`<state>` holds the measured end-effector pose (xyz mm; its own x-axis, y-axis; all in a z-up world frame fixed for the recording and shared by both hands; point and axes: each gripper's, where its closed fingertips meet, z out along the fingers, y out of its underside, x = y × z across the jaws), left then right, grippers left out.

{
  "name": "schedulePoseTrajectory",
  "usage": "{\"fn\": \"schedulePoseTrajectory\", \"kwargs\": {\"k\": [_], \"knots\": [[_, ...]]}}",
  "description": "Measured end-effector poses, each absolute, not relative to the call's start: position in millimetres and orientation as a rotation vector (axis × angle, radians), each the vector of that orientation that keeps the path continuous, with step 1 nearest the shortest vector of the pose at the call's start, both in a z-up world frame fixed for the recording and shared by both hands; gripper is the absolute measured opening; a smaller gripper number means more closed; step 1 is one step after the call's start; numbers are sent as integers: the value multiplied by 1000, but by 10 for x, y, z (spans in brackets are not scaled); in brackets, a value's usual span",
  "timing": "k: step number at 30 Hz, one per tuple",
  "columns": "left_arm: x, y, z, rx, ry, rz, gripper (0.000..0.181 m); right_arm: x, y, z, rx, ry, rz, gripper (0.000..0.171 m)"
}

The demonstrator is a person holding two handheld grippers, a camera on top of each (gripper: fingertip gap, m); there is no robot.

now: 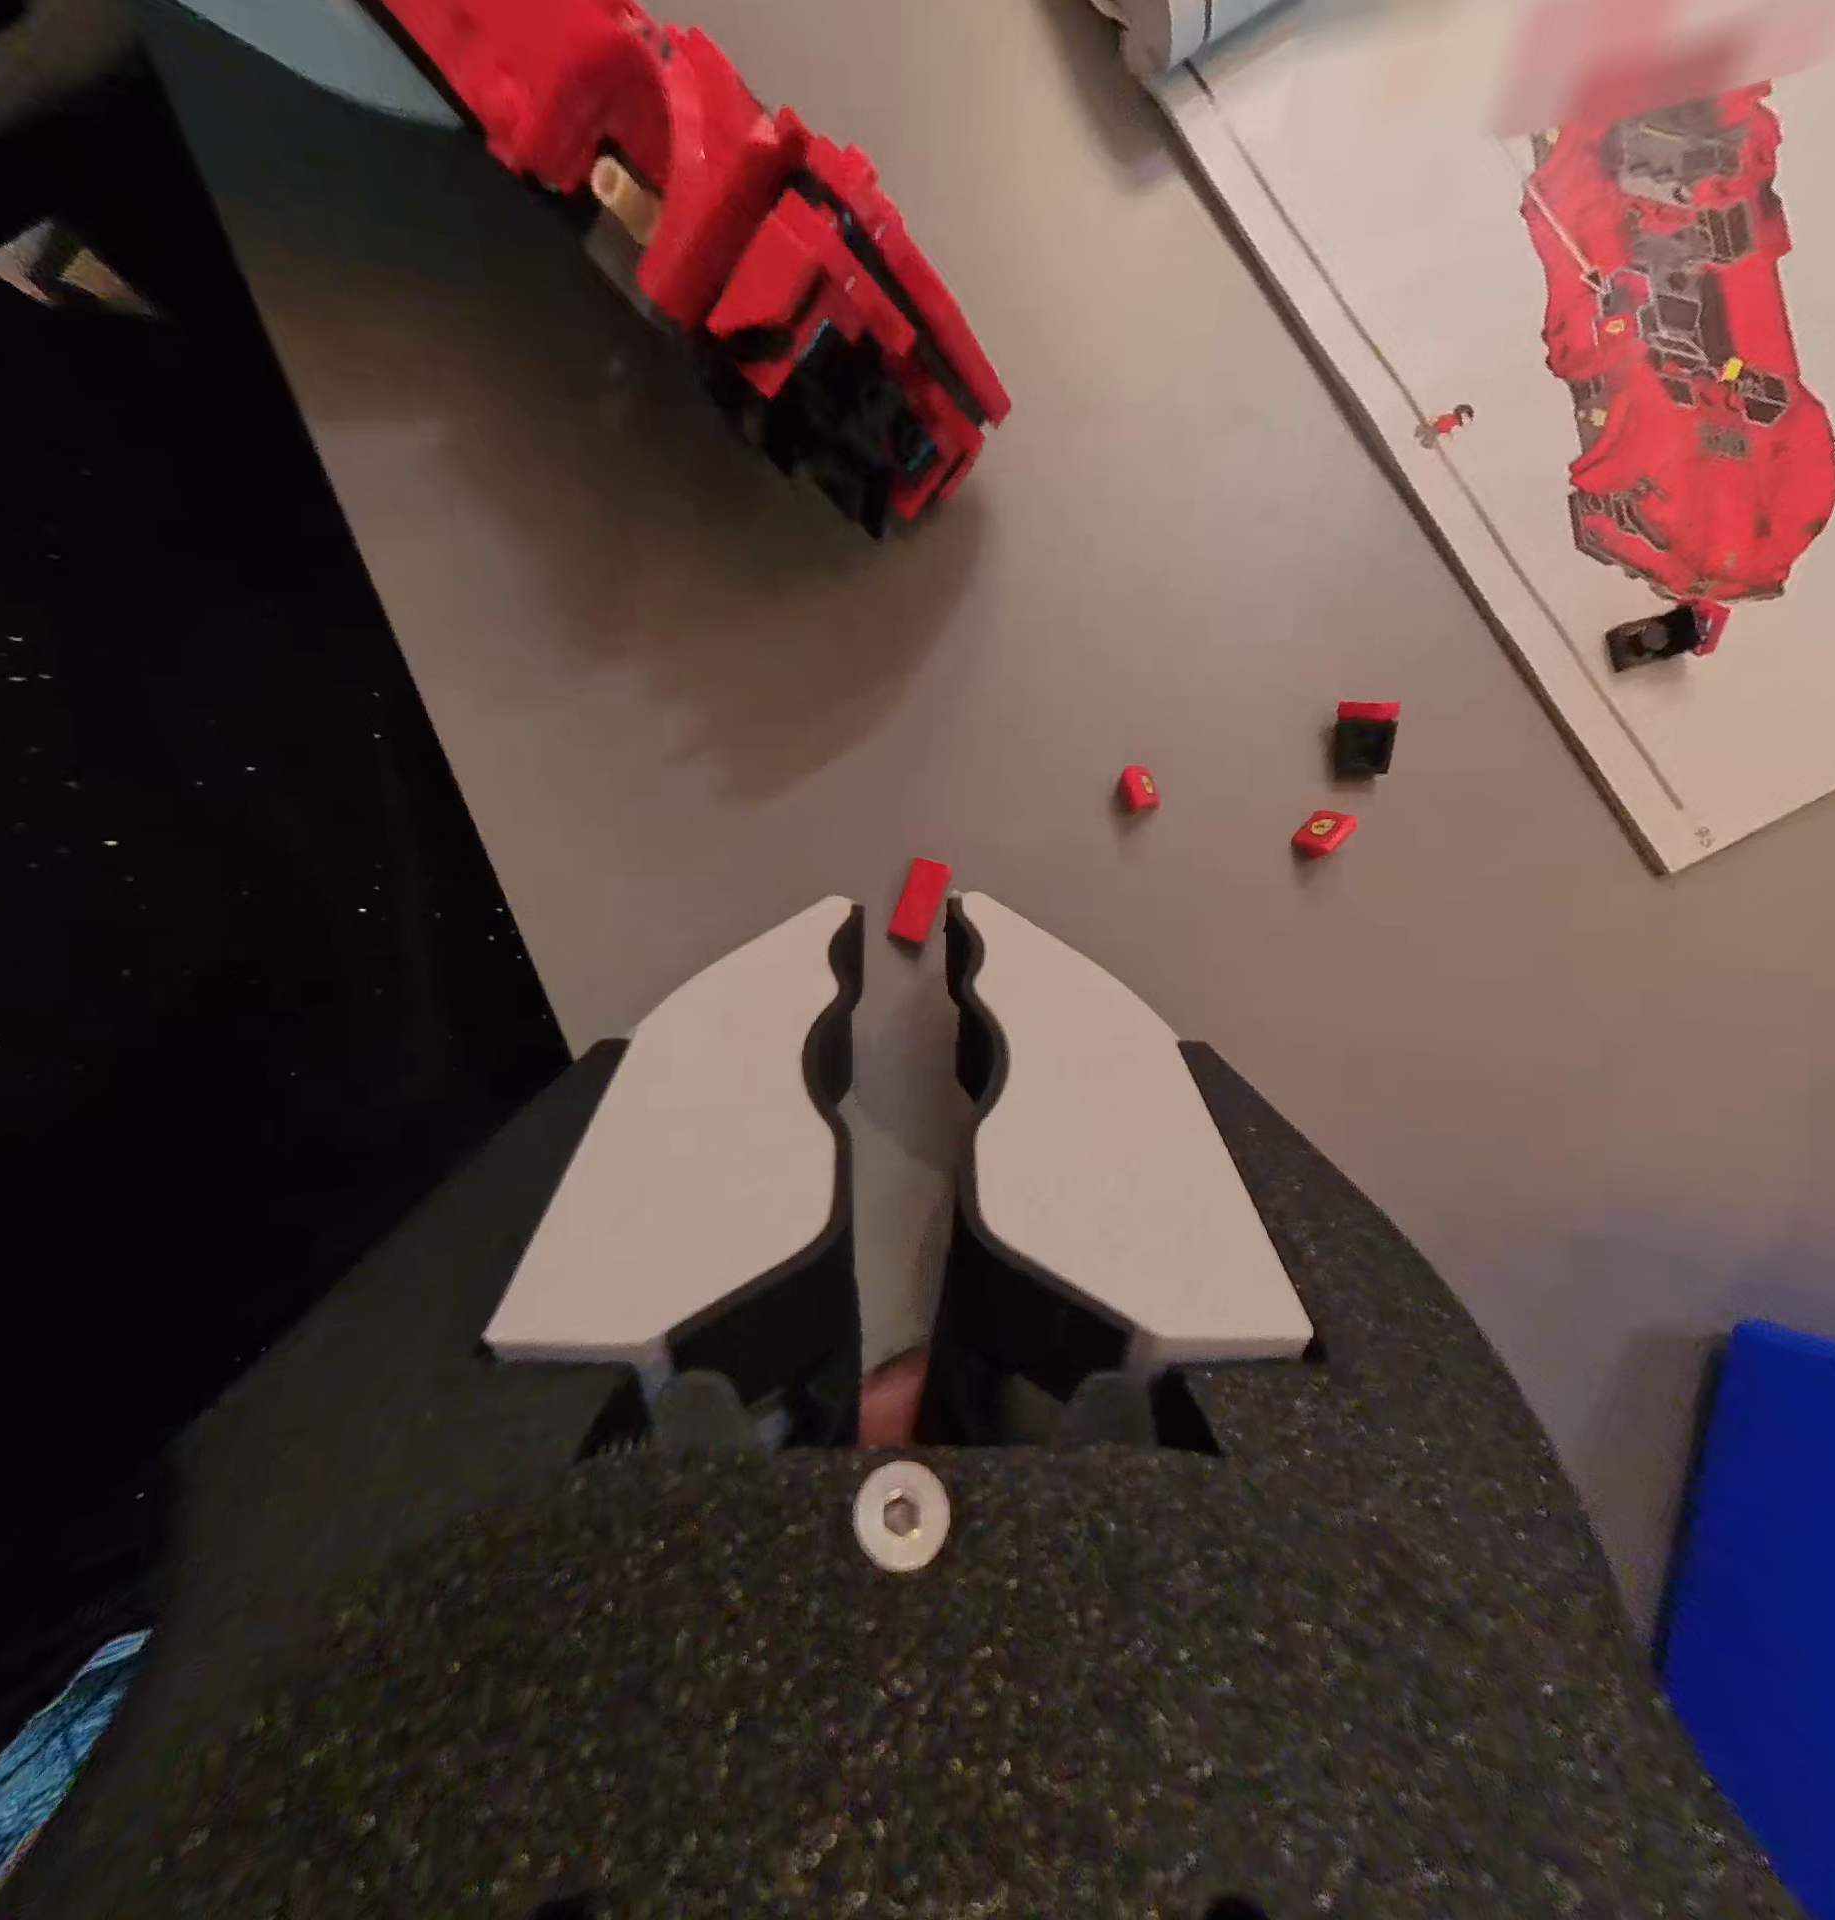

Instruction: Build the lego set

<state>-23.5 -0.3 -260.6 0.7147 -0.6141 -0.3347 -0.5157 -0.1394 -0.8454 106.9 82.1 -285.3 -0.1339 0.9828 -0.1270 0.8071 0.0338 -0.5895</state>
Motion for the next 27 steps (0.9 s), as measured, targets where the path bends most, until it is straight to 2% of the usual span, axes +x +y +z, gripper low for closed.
{"fn": "schedulePoseTrajectory", "kwargs": {"k": [9, 11, 19, 24, 27], "knots": [[-245, -13, -2598, -1794, 890, -115, 30, 1063, 808, -2985, -1941, -1944, 767, 14], [-245, -12, -2597, -1793, 891, -114, 30, 1053, 806, -2993, -1933, -1953, 747, 7], [-246, -15, -2594, -1789, 894, -110, 30, 1014, 765, -2978, -1802, -2068, 760, 5], [-246, -13, -2602, -1790, 894, -110, 30, 1080, 772, -2931, -1906, -2034, 760, 21], [-246, -16, -2593, -1789, 894, -110, 30, 1150, 753, -2923, -1951, -2007, 765, 25]]}}
